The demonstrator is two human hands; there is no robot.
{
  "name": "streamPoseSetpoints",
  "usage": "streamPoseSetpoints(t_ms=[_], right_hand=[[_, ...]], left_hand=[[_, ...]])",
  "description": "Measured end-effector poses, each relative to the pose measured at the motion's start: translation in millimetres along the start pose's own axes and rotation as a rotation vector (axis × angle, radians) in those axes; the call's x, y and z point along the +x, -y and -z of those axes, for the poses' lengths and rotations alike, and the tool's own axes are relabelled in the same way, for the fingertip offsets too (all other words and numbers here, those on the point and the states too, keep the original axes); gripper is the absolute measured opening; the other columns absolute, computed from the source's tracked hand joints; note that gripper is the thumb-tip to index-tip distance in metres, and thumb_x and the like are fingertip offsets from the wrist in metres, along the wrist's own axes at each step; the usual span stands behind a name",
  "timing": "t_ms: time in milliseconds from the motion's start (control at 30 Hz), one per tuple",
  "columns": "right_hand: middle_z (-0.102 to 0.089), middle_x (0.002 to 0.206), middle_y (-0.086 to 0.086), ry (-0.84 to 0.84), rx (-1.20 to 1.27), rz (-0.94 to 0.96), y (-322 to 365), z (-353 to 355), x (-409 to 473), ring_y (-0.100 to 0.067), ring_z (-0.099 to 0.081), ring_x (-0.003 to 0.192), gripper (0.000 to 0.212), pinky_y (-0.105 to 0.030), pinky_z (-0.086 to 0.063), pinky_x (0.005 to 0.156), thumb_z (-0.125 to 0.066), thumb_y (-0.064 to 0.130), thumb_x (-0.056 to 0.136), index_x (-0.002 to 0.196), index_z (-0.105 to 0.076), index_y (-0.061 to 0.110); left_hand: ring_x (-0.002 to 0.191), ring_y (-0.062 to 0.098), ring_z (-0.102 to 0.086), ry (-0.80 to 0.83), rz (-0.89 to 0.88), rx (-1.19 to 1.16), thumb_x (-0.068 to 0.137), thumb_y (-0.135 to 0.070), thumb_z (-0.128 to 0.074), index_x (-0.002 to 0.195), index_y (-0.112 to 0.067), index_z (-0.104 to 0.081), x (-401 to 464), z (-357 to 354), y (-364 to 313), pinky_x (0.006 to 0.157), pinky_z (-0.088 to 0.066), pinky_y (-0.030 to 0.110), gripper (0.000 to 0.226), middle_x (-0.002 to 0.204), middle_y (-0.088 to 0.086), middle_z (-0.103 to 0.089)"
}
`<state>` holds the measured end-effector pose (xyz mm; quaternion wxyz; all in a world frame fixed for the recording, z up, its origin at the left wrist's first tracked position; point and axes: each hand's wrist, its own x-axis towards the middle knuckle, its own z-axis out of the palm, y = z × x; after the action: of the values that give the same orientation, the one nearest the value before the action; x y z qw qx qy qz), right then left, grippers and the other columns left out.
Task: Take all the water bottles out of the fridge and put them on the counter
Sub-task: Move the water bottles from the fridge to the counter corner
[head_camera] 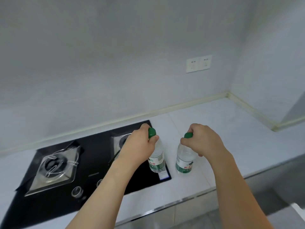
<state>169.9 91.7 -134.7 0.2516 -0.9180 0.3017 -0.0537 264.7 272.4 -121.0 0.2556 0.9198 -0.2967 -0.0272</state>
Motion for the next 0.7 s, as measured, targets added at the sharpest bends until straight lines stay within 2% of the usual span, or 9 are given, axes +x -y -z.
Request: streamPoseSetpoints(t_ms=[367,467,600,700], right_hand=[[-0.06,0.08,0.004,0.073,-0.019,0.283,129,-59,-22,-0.015,-0.056,0.057,0.023,-0.027,-0.042,0.056,-0.063,0.041,0.075,0.083,-0.054,0.022],[-0.06,0.078,0.003,0.072,-0.039,0.313,166,-84,-36,-0.015,-0.055,0.057,0.022,-0.026,-0.04,0.054,-0.063,0.04,0.074,0.081,-0.052,0.023],[-0.057,0.079,0.005,0.076,-0.074,0.354,222,-119,-63,-0.017,-0.058,0.069,0.021,-0.029,-0.047,0.058,-0.064,0.04,0.074,0.079,-0.053,0.023],[-0.057,0.077,0.005,0.111,-0.082,0.38,259,-138,-81,-0.016,-0.058,0.065,0.02,-0.03,-0.049,0.055,-0.064,0.039,0.076,0.076,-0.051,0.024]], left_hand=[[0.068,0.017,-0.06,-0.1,0.176,0.013,0.094,-0.037,-0.053,0.109,-0.017,-0.048,-57,60,118,0.057,-0.046,0.031,0.026,0.079,-0.001,-0.06],[0.073,0.02,-0.06,-0.119,0.196,0.005,0.094,-0.038,-0.053,0.111,-0.016,-0.048,-75,79,155,0.062,-0.049,0.034,0.028,0.082,0.001,-0.061],[0.079,0.023,-0.06,-0.13,0.226,0.01,0.094,-0.036,-0.053,0.114,-0.015,-0.047,-107,113,210,0.066,-0.047,0.034,0.03,0.089,0.003,-0.061],[0.081,0.022,-0.061,-0.158,0.247,-0.003,0.094,-0.038,-0.053,0.115,-0.015,-0.048,-128,136,243,0.072,-0.052,0.038,0.031,0.092,0.003,-0.063]])
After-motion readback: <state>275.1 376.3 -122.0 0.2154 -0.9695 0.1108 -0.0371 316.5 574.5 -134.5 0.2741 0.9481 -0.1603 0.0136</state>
